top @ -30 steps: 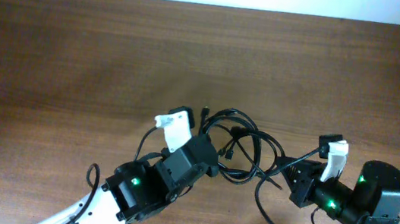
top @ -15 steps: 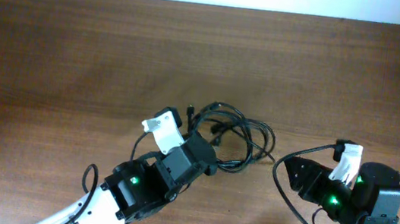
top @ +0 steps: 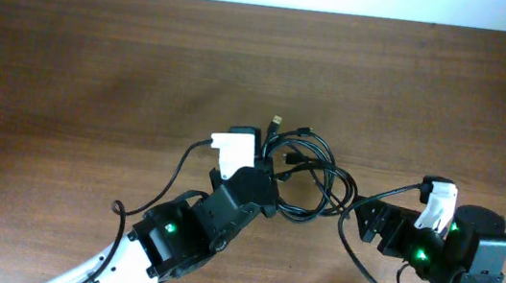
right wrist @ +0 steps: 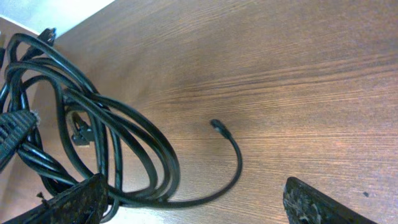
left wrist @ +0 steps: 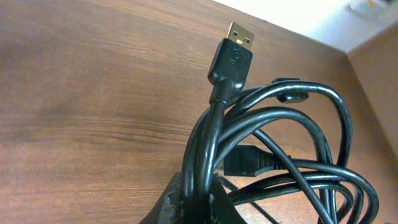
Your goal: Untangle cables
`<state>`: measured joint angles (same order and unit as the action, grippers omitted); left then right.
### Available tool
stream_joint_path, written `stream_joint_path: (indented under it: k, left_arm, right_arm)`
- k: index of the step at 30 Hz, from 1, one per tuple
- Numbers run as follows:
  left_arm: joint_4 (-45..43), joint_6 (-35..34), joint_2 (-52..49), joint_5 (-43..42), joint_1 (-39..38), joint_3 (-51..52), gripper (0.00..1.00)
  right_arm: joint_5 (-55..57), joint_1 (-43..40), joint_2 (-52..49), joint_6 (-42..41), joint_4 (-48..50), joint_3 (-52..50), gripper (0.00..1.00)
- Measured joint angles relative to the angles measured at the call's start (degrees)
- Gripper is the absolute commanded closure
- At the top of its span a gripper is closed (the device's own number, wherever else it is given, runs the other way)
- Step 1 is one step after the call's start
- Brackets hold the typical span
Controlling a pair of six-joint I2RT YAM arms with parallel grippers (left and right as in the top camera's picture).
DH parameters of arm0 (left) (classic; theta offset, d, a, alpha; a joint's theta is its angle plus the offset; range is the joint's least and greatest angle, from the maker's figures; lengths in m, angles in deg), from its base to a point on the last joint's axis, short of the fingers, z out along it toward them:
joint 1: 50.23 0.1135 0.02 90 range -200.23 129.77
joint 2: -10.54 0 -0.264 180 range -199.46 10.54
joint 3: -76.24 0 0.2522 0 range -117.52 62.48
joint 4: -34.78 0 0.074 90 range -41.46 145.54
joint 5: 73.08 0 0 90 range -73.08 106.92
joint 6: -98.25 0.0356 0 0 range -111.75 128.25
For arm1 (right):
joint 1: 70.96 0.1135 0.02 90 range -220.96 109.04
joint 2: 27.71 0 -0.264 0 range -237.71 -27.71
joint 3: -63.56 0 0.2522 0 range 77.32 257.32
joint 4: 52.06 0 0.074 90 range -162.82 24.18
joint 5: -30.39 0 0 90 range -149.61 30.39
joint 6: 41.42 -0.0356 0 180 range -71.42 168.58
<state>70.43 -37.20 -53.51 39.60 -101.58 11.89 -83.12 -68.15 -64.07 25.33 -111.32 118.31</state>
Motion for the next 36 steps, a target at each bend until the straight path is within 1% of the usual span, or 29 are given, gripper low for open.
stream_joint_path:
  k: [4, 9, 11, 12, 14, 15, 16, 17, 22, 30, 36]
  left_arm:
    - [-0.28, 4.48, 0.00, -1.49, 0.00, 0.00, 1.00]
    - [-0.31, 5.64, 0.00, -2.36, 0.00, 0.00, 1.00]
    - [-1.51, 6.97, 0.00, -3.72, 0.02, 0.00, 1.00]
    - [-2.62, 8.15, 0.00, -4.74, 0.04, 0.00, 1.00]
    - [-4.76, 11.56, 0.00, -8.26, 0.04, 0.00, 1.00]
    - [-5.03, 12.68, 0.00, -9.49, 0.04, 0.00, 1.00]
    - [-5.11, 13.84, 0.00, -10.78, 0.04, 0.00, 1.00]
    - [-5.18, 14.53, 0.00, -11.52, 0.04, 0.00, 1.00]
    - [-5.27, 15.96, 0.00, -12.48, 0.04, 0.00, 1.00]
    - [-7.17, 16.13, 0.00, -13.16, 0.04, 0.00, 1.00]
    - [-8.85, 16.13, 0.00, -15.30, 0.07, 0.00, 1.00]
  right_arm:
    - [-1.14, 0.00, 0.00, 2.56, -0.04, 0.00, 0.08]
    - [-2.40, 0.00, 0.00, 5.03, -0.24, 0.00, 0.08]
    - [-2.67, 0.00, 0.00, 6.10, -0.46, 0.00, 0.11]
    - [-2.73, 0.00, 0.00, 7.10, -0.72, 0.00, 0.16]
    - [-2.97, 0.00, 0.00, 7.91, -0.96, 0.00, 0.20]
    - [-2.97, 0.00, 0.00, 8.07, -0.98, 0.00, 0.25]
    - [-2.99, 0.00, 0.00, 8.44, -1.05, 0.00, 0.33]
    - [-2.89, 0.00, 0.00, 8.74, -1.05, 0.00, 0.36]
    - [-2.89, 0.00, 0.00, 8.92, -1.07, 0.00, 0.46]
    - [-2.43, 0.00, 0.00, 9.09, -1.27, 0.00, 0.46]
    - [-1.97, 0.00, 0.00, 9.05, -1.29, 0.00, 0.46]
